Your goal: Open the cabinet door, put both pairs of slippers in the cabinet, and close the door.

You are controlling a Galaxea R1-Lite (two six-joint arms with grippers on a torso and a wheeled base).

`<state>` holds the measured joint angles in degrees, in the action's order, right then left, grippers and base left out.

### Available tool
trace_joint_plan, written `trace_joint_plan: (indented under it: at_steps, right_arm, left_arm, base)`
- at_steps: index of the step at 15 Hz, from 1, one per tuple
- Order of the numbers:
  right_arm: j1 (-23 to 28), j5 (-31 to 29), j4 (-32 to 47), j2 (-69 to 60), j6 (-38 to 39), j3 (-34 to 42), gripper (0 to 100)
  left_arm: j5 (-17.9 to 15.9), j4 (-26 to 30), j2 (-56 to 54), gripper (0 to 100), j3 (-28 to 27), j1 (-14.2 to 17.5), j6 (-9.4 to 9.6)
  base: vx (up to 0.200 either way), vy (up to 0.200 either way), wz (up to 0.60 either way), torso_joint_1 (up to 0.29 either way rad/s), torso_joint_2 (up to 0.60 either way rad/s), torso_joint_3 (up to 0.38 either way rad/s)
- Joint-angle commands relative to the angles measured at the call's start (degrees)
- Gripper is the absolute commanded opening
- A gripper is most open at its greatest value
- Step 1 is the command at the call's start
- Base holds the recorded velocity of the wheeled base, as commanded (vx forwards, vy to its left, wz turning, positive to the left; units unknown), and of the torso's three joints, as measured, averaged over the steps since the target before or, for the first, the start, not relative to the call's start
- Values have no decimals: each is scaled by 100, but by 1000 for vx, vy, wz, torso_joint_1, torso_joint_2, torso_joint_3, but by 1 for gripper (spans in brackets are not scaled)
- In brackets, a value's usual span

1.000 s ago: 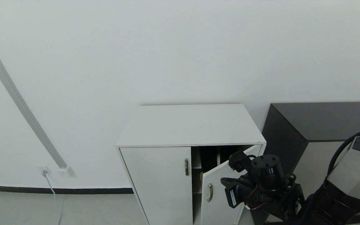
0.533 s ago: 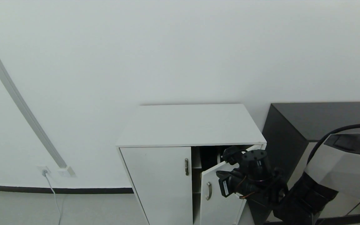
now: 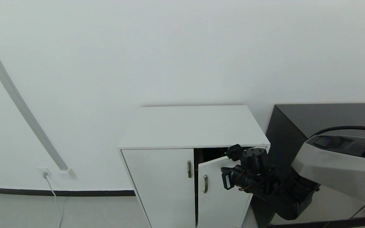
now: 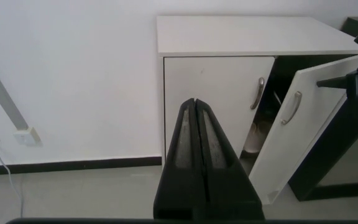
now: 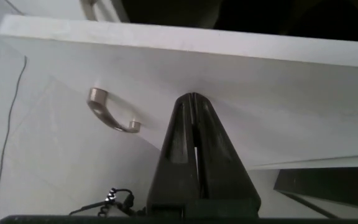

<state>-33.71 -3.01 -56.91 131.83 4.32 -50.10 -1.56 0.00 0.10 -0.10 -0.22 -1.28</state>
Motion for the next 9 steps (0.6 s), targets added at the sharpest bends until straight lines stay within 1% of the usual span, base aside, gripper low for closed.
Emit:
trace_joint_plan:
  at_steps: [1,7,9]
  right_arm:
    - [84,2,4,247,-1,-184,0]
    - [233,2,118,634,-1,-755,0]
    - [242,2,153,704,-1,-834,0]
  left_arm:
    - [-2,0,-1,0,1,-4,-4]
    - [-2,0,-1,0,1,4,-4]
    - [-2,0,-1,0,1,4,-4]
  base:
    - [0,0,0,0,0,0]
    - [0,0,0,0,0,0]
    - [0,0,0,0,0,0]
